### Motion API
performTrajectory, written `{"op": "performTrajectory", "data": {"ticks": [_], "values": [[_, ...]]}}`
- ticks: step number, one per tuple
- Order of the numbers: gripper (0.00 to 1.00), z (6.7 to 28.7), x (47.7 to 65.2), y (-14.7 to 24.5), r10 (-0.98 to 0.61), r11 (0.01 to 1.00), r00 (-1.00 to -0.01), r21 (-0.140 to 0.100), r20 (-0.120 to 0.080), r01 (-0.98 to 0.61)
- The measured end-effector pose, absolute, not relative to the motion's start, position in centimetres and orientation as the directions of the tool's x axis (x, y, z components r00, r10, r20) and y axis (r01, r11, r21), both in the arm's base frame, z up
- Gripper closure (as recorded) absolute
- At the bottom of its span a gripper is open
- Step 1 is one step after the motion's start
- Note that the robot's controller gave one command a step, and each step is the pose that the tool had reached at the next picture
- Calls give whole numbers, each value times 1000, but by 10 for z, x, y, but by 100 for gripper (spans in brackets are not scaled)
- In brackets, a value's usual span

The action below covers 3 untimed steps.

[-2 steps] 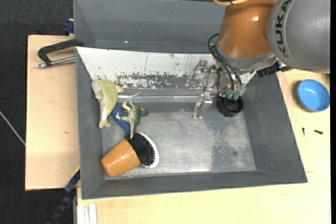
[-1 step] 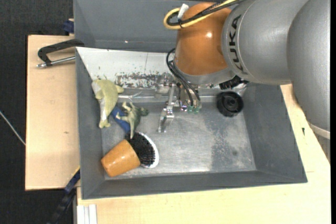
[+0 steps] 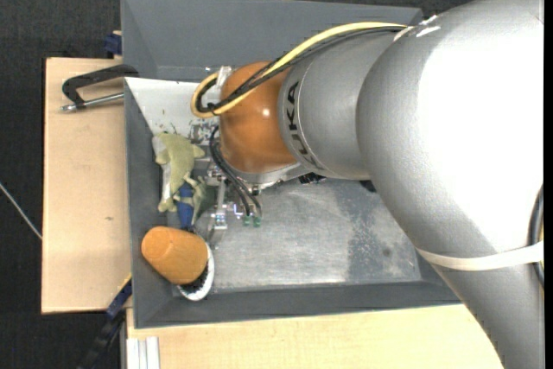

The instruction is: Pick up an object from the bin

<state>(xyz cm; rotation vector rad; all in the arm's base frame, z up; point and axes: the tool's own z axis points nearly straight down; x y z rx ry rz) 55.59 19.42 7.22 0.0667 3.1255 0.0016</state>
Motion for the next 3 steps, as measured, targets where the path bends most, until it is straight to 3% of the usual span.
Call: {"op": "performTrajectory", "data": {"ticks": [1,2,3], "values": [[100,76,558,191,46,999,-999,3,-20,46],[100,192,562,194,57,998,-998,6,-13,57],[100,236,569,197,71,997,-997,5,-10,71]]}}
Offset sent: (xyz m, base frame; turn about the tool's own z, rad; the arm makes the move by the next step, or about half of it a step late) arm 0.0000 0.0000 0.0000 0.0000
